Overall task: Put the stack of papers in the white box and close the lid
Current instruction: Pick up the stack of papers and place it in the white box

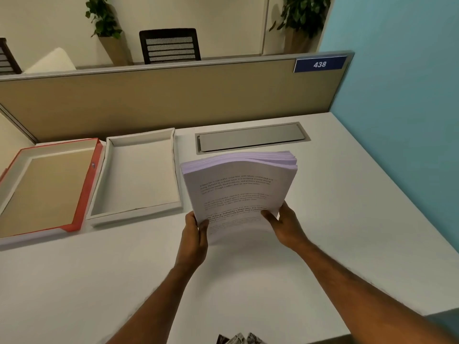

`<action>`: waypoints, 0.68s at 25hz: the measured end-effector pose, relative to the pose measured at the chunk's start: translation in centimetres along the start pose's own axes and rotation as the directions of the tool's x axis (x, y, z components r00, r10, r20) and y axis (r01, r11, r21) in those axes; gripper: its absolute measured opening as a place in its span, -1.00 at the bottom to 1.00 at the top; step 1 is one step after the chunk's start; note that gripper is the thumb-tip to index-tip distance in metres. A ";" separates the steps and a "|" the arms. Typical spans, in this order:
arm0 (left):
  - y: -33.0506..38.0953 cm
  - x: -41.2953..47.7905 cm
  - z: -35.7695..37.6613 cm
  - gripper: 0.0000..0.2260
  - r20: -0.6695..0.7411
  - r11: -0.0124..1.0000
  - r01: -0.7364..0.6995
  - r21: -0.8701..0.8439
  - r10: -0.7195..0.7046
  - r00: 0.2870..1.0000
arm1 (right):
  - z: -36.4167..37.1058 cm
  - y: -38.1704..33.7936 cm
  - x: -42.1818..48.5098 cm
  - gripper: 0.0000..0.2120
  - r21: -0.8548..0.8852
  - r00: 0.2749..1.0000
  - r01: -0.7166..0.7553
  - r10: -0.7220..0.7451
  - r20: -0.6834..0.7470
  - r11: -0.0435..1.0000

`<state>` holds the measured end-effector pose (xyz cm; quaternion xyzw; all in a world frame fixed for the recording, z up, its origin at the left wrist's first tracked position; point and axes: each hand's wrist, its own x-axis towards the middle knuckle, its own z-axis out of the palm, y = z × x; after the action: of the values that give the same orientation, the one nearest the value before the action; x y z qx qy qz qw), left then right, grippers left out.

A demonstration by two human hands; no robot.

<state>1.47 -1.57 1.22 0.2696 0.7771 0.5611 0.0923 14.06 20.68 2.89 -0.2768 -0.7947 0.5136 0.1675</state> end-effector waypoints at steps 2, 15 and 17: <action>0.3 0.9 -0.2 -0.79 -0.011 1.000 0.008 -0.004 -0.008 1.000 | 0.0 -0.4 0.6 -0.60 0.017 1.000 0.011 -0.011 0.019 1.000; 1.4 7.0 -3.9 -0.81 -0.131 0.990 0.067 0.127 -0.050 0.990 | 3.2 -4.7 4.7 -0.73 0.036 0.999 -0.054 0.054 0.003 0.998; 0.5 6.6 -4.3 -0.83 -0.123 0.978 0.125 0.167 -0.106 0.987 | 4.2 -4.3 4.3 -0.77 0.004 0.995 -0.098 0.098 0.013 0.995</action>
<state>-5.86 -1.54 4.21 0.1987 0.8415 0.4993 0.0566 7.16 18.88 4.98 -0.3119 -0.7800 0.5247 0.1378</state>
